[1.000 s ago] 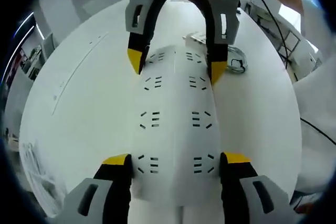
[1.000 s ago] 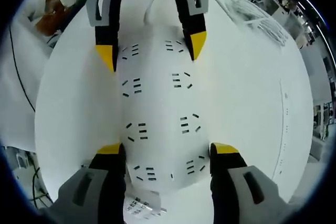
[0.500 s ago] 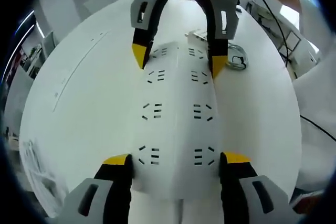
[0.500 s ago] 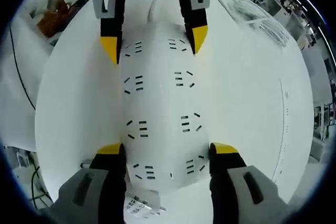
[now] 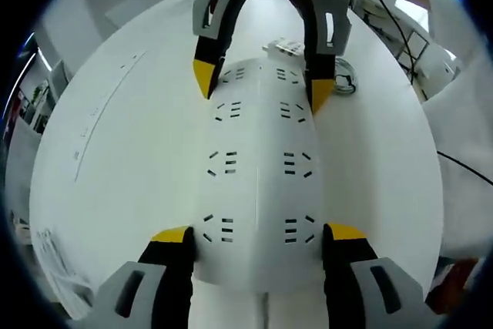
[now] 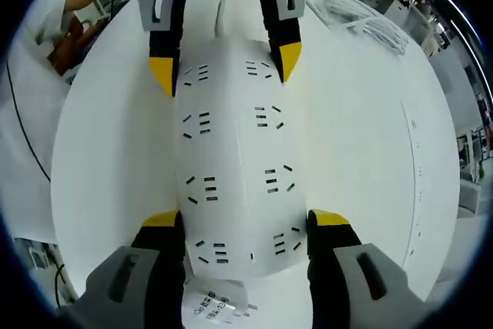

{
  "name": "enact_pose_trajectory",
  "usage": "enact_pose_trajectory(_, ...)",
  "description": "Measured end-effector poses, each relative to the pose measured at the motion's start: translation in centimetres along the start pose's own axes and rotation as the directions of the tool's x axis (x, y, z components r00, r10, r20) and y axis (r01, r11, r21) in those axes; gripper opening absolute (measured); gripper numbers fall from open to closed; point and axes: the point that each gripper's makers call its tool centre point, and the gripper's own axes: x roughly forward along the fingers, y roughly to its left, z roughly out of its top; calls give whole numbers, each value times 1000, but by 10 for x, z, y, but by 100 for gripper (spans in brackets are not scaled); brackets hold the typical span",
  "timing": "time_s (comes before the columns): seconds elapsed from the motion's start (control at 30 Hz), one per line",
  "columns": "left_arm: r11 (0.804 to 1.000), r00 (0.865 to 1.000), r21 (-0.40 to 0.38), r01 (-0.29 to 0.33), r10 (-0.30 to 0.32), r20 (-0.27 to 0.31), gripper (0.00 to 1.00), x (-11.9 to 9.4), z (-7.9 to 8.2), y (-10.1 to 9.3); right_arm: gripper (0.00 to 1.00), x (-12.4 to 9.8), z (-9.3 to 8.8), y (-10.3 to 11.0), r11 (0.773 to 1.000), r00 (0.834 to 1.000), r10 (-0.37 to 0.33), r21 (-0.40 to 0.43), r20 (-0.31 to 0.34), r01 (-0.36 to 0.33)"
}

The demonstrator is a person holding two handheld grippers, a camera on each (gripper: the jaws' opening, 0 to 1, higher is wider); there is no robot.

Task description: Straighten the power strip on the desk, plug the charger into it

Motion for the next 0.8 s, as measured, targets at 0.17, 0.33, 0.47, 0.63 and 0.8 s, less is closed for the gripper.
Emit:
enact_pose_trajectory(0.17,999,1000,31,9,-8,-26,68,0,1,-9,63,0,-1,3,1000,1000,-7,24,-1,7)
enact_pose_trajectory(0.33,999,1000,52,17,-16,-22,68,-1,2,-12,63,0,-1,6,999,1000,-16,46,23,15)
enact_pose_trajectory(0.47,999,999,52,11,-13,41,68,-2,5,-10,63,1,0,-3,997,999,-25,67,32,23)
enact_pose_trajectory(0.63,998,998,61,24,-28,62,69,-1,6,-2,63,2,1,-3,996,999,-31,86,23,29)
enact_pose_trajectory(0.8,996,999,80,34,-34,9,69,0,6,-1,63,2,1,4,993,999,-39,113,8,38)
